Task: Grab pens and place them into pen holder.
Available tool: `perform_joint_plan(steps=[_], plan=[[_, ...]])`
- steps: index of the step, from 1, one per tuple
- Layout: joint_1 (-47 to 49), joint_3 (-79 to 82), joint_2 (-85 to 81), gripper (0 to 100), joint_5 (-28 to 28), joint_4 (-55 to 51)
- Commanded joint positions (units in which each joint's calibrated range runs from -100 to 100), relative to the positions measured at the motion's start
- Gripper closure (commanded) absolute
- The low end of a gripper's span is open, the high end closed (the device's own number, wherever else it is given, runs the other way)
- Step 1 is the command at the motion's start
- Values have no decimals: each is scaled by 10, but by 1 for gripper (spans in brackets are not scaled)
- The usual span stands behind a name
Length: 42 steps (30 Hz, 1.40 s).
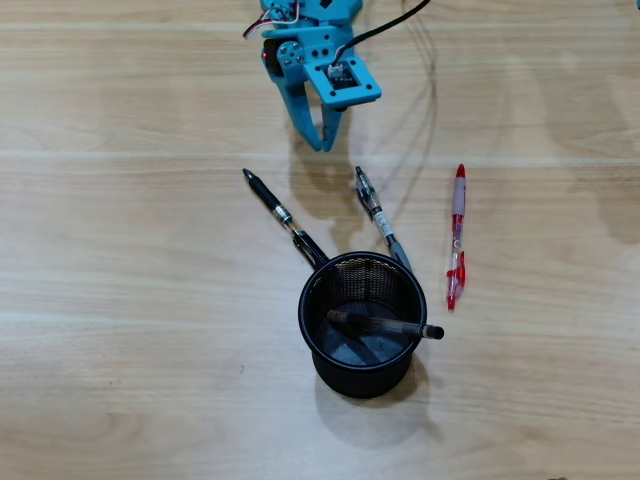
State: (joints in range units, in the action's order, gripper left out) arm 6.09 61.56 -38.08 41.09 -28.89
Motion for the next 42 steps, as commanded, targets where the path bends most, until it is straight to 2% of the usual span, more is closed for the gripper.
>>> perform_joint_plan(steps=[1, 13, 22, 24, 29, 31, 35, 42], plan=[[-7, -2, -20, 98, -1, -2], [-66, -9, -12, 98, -1, -1], [-62, -74, 31, 98, 0, -8], [-62, -128, 68, 98, -1, -52], [-67, -330, 178, 98, -3, -283], [-68, -386, 209, 98, -3, -338], [-60, -435, 256, 92, -3, -353], [-52, -453, 315, 93, -3, -340]])
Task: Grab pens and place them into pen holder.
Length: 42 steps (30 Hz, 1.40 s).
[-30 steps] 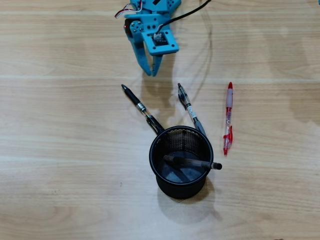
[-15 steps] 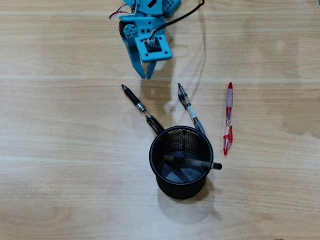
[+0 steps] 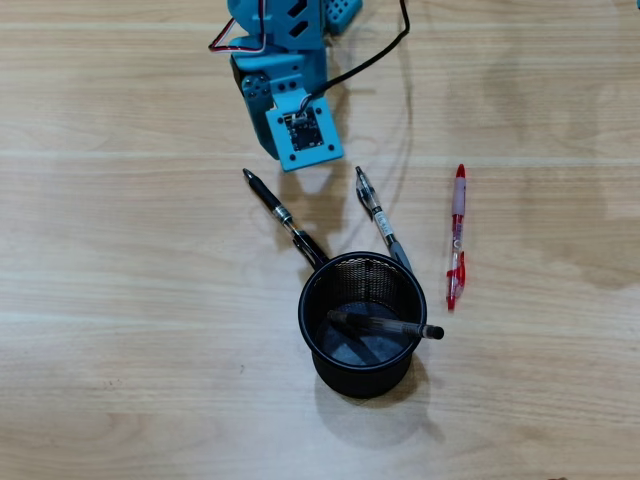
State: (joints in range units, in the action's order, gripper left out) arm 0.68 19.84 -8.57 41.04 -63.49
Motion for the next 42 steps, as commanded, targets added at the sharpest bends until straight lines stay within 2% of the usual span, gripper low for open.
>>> perform_joint_plan(steps=[1, 6, 14, 18, 26, 42], plan=[[3, -42, 32, 92, -3, 6], [21, -84, 89, 84, -3, 5], [24, -177, 178, 84, -42, 5], [17, -186, 194, 84, -73, 6], [-7, -180, 200, 84, -95, 0], [-28, -187, 271, 84, -97, -1]])
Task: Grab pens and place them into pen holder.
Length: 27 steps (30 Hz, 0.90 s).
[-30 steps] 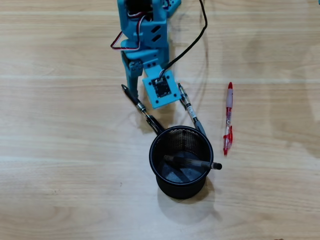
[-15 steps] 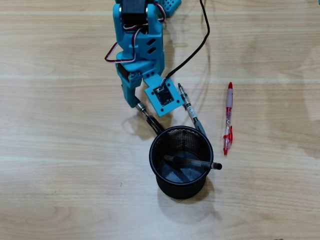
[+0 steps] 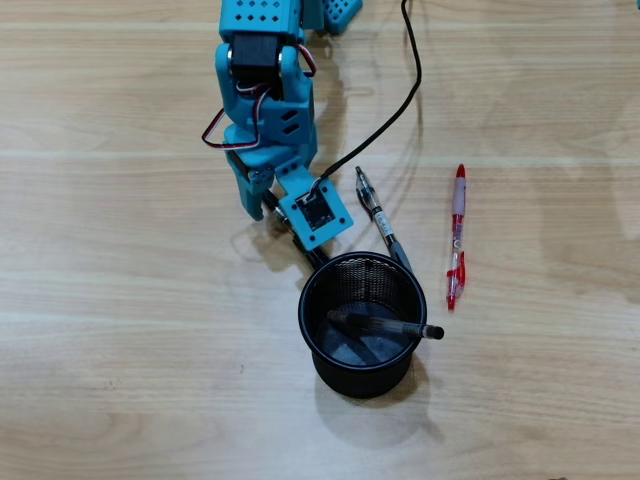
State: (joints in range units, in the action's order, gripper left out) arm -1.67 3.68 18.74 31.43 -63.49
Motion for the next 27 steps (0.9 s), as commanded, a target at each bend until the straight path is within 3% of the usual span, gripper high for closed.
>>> perform_joint_plan(steps=[1, 13, 20, 27], plan=[[-5, -26, 0, 84, -1, -1], [0, -26, 40, 84, -1, 5], [-6, -23, 52, 95, -1, 0], [-25, -17, 44, 98, -1, -2]])
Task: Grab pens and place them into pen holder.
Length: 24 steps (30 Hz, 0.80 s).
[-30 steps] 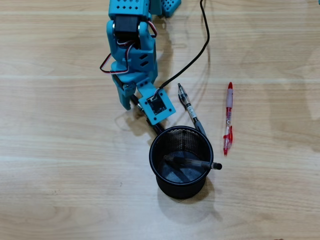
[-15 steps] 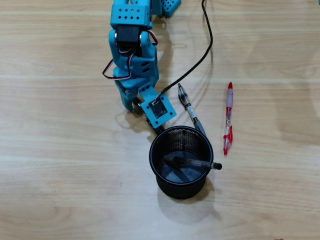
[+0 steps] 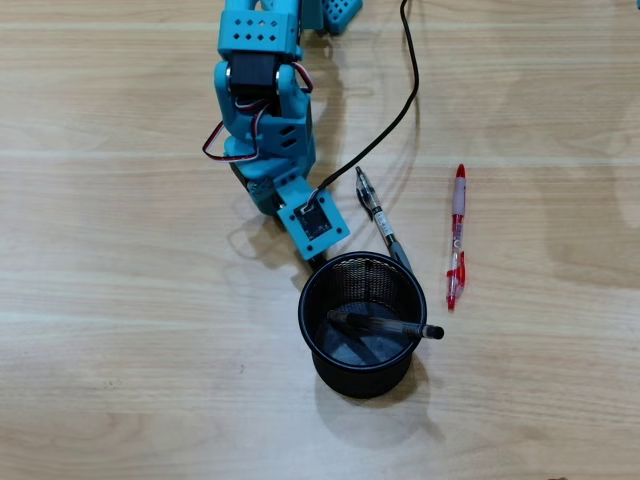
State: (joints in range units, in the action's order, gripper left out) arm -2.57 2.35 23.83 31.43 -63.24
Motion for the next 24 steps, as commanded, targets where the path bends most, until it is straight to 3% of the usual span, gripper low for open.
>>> perform_joint_plan(steps=[1, 7, 14, 19, 24], plan=[[-18, -4, -8, 98, -1, -4], [-36, 4, -77, 98, -2, -8], [-43, 91, -274, 98, 1, 2], [-27, 157, -401, 98, 6, 78], [8, 233, -514, 98, 44, 198]])
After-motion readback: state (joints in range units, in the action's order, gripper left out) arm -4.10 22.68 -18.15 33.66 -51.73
